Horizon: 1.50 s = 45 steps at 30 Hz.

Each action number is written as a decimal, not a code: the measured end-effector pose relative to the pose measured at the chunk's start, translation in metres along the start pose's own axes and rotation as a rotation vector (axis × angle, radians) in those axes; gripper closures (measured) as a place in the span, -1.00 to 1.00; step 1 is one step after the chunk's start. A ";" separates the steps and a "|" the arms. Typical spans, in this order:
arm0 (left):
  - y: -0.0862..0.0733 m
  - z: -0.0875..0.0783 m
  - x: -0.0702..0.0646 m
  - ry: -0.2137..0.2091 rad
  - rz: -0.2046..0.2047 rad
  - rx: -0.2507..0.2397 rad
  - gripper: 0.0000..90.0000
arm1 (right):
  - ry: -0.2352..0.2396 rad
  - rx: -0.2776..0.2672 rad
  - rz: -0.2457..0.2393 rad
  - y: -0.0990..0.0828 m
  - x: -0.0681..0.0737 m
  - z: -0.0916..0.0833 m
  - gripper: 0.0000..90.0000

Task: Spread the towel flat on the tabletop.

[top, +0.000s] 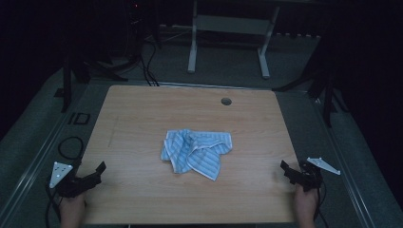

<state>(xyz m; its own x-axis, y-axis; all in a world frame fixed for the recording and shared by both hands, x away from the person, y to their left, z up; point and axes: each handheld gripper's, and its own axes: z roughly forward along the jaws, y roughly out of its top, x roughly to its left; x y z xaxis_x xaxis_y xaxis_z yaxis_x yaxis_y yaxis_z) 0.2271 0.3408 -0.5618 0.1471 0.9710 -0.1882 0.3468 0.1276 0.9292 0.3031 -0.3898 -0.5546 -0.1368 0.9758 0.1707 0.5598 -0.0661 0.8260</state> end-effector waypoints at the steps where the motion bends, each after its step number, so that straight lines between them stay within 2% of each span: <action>1: 0.000 0.000 0.000 -0.004 -0.006 0.007 -0.95 | 0.000 0.000 0.000 0.000 0.000 0.000 -0.71; 5: 0.000 -0.003 0.002 -0.016 -0.021 0.038 -0.95 | 0.026 0.022 -0.038 0.000 0.003 0.002 -0.71; 6: 0.000 -0.003 0.003 -0.035 -0.034 0.047 -0.95 | 0.031 0.024 -0.041 0.000 0.002 0.002 -0.71; 8: 0.000 -0.002 0.004 -0.040 -0.036 0.063 -0.95 | 0.041 0.018 -0.040 0.000 0.002 0.002 -0.71; 10: 0.000 0.000 0.004 -0.057 -0.029 0.087 -0.95 | 0.058 0.026 -0.040 0.000 0.002 0.002 -0.71; 12: 0.001 0.001 0.003 -0.076 0.013 0.113 -0.91 | 0.082 0.035 -0.074 0.001 0.004 0.003 -0.71; 14: 0.002 0.002 0.003 -0.121 0.015 0.135 -0.91 | 0.098 0.052 -0.115 0.001 0.008 0.005 -0.71; 15: 0.003 0.002 0.003 -0.141 0.015 0.139 -0.92 | 0.105 0.050 -0.132 0.001 0.011 0.004 -0.71; 16: 0.003 0.002 0.003 -0.141 0.015 0.139 -0.92 | 0.105 0.050 -0.132 0.001 0.011 0.004 -0.71; 17: 0.005 0.002 0.002 -0.140 0.016 0.138 -0.93 | 0.138 0.052 -0.149 0.000 0.015 0.003 -0.70; 18: 0.008 0.002 0.002 -0.173 -0.006 0.131 -0.93 | 0.144 0.054 -0.164 0.000 0.018 0.002 -0.70; 19: 0.010 0.003 0.001 -0.187 -0.009 0.133 -0.93 | 0.157 0.050 -0.174 -0.001 0.020 0.001 -0.69; 20: 0.011 0.003 -0.001 -0.184 0.001 0.128 -0.93 | 0.186 0.058 -0.179 -0.001 0.022 0.000 -0.69; 21: 0.011 0.003 -0.001 -0.184 0.001 0.128 -0.93 | 0.194 0.066 -0.185 0.000 0.024 0.000 -0.67; 22: 0.012 0.004 -0.003 -0.187 0.012 0.133 -0.93 | 0.190 0.069 -0.210 0.001 0.026 -0.001 -0.65; 23: 0.014 0.005 -0.009 -0.207 0.047 0.157 -0.93 | 0.221 0.091 -0.237 0.004 0.028 0.000 -0.65; 24: 0.014 0.005 -0.009 -0.207 0.047 0.157 -0.93 | 0.221 0.091 -0.237 0.004 0.028 0.000 -0.65; 25: 0.018 0.006 -0.016 -0.235 0.078 0.178 -0.93 | 0.300 0.142 -0.271 0.009 0.032 0.002 -0.65; 26: 0.020 0.007 -0.019 -0.257 0.081 0.188 -0.93 | 0.329 0.161 -0.296 0.012 0.034 0.002 -0.65; 27: 0.020 0.007 -0.019 -0.257 0.081 0.188 -0.93 | 0.329 0.161 -0.296 0.012 0.034 0.002 -0.65; 28: 0.022 0.008 -0.021 -0.283 0.071 0.196 -0.93 | 0.341 0.166 -0.324 0.013 0.037 0.002 -0.65; 29: 0.023 0.011 -0.026 -0.324 0.050 0.194 -0.93 | 0.386 0.170 -0.335 0.015 0.042 0.002 -0.65; 30: 0.024 0.014 -0.029 -0.334 0.049 0.199 -0.93 | 0.411 0.176 -0.331 0.015 0.044 0.002 -0.65; 31: 0.024 0.016 -0.033 -0.336 0.064 0.209 -0.93 | 0.435 0.179 -0.332 0.015 0.047 0.003 -0.65; 32: 0.024 0.016 -0.033 -0.336 0.064 0.209 -0.93 | 0.441 0.187 -0.339 0.015 0.051 0.004 -0.65; 33: 0.023 0.022 -0.043 -0.350 0.095 0.227 -0.93 | 0.445 0.196 -0.348 0.015 0.055 0.006 -0.65; 34: 0.023 0.022 -0.043 -0.350 0.095 0.227 -0.93 | 0.445 0.196 -0.348 0.015 0.055 0.006 -0.65; 35: 0.023 0.027 -0.052 -0.383 0.104 0.248 -0.93 | 0.453 0.219 -0.384 0.015 0.064 0.009 -0.65; 36: 0.023 0.027 -0.052 -0.383 0.104 0.248 -0.93 | 0.450 0.222 -0.402 0.016 0.068 0.011 -0.65; 37: 0.023 0.031 -0.061 -0.408 0.112 0.266 -0.93 | 0.452 0.229 -0.413 0.016 0.072 0.013 -0.65; 38: 0.023 0.031 -0.061 -0.408 0.112 0.266 -0.93 | 0.452 0.229 -0.413 0.016 0.072 0.013 -0.65; 39: 0.024 0.034 -0.066 -0.416 0.116 0.276 -0.93 | 0.465 0.236 -0.435 0.019 0.081 0.016 -0.65; 40: 0.024 0.035 -0.069 -0.419 0.120 0.281 -0.93 | 0.465 0.236 -0.435 0.019 0.081 0.016 -0.65; 42: 0.024 0.041 -0.079 -0.445 0.137 0.305 -0.93 | 0.478 0.245 -0.461 0.023 0.091 0.018 -0.65; 43: 0.024 0.041 -0.079 -0.445 0.137 0.305 -0.93 | 0.481 0.246 -0.471 0.025 0.095 0.019 -0.65; 45: 0.025 0.044 -0.087 -0.459 0.161 0.323 -0.93 | 0.491 0.250 -0.479 0.026 0.098 0.020 -0.65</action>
<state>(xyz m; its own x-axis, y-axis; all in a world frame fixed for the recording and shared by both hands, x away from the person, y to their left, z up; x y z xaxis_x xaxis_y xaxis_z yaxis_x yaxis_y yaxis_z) 0.2639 0.2504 -0.5366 0.5829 0.7767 -0.2385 0.5413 -0.1522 0.8270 0.3206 -0.2915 -0.5273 -0.7314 0.6759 0.0905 0.5084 0.4519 0.7330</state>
